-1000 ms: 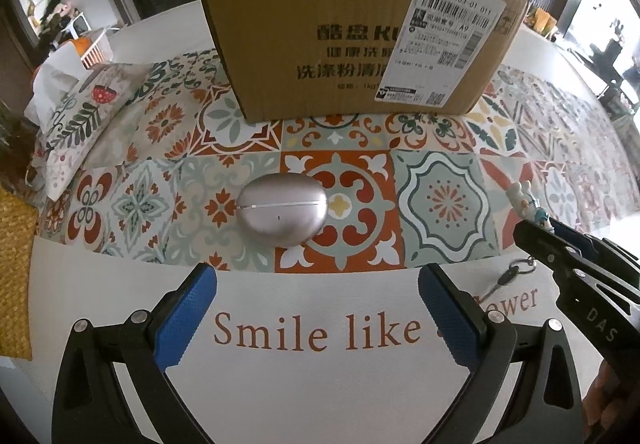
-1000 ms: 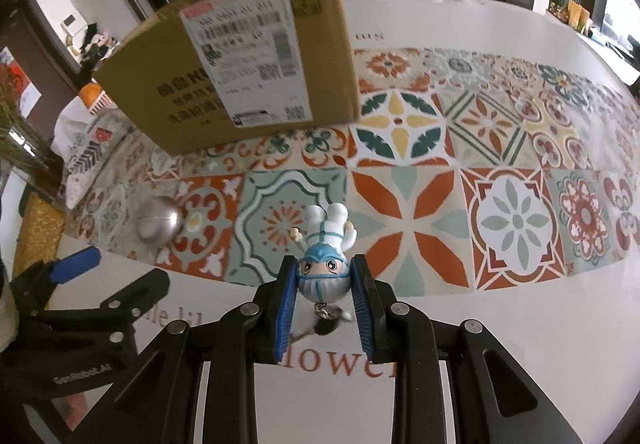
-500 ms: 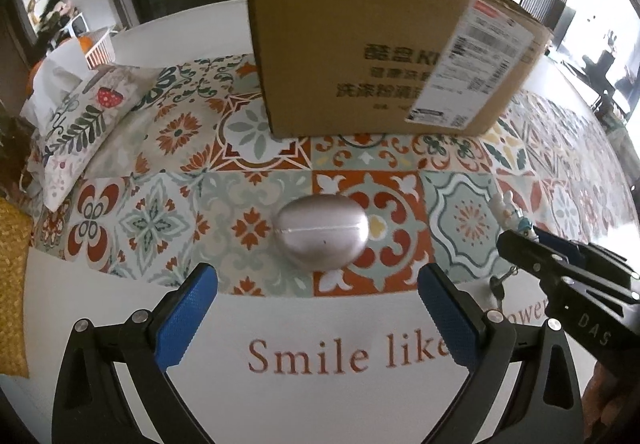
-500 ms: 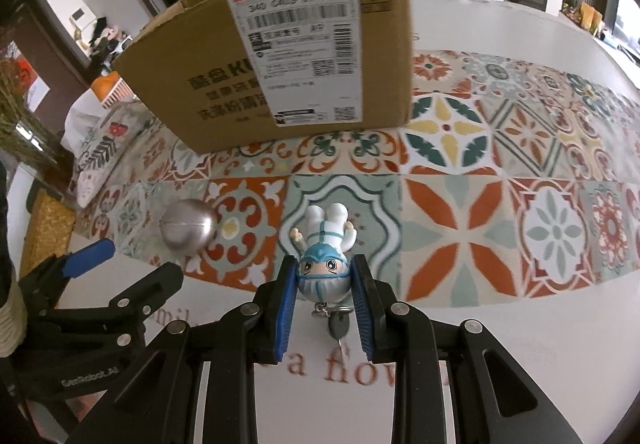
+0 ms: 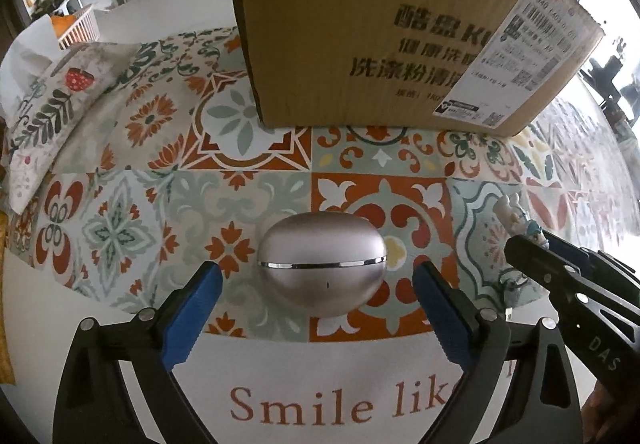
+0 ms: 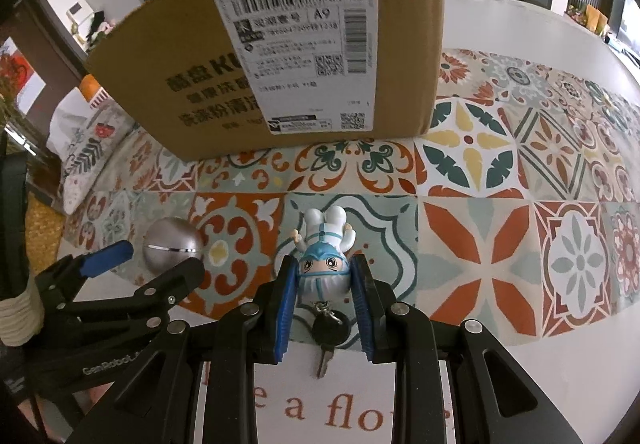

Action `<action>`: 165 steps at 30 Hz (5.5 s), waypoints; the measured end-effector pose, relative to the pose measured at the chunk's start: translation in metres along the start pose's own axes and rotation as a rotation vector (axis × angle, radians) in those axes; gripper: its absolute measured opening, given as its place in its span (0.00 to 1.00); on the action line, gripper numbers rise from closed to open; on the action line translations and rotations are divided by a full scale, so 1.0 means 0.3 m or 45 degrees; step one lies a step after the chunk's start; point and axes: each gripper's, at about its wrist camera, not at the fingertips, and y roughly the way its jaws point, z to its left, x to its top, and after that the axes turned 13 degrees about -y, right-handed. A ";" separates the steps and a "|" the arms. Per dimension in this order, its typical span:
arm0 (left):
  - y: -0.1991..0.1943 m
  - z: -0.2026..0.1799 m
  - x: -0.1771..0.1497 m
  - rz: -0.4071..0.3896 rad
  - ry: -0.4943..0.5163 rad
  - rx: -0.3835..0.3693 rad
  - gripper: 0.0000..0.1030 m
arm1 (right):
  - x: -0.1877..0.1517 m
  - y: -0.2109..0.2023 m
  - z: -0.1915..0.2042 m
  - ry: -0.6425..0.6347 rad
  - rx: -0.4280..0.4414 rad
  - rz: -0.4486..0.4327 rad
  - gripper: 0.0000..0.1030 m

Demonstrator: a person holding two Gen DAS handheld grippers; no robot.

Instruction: Organize rigid objects

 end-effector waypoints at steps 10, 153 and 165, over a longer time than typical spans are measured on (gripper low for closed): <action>0.047 -0.008 0.021 -0.013 0.008 0.032 0.79 | 0.001 0.041 -0.005 0.015 0.010 0.027 0.27; -0.766 -0.066 0.210 -0.668 0.084 -0.004 1.00 | 0.290 -0.637 0.051 -0.062 -0.376 -0.440 0.77; -0.902 -0.050 0.069 -0.755 0.099 -0.043 1.00 | 0.156 -0.803 0.119 -0.074 -0.404 -0.529 0.79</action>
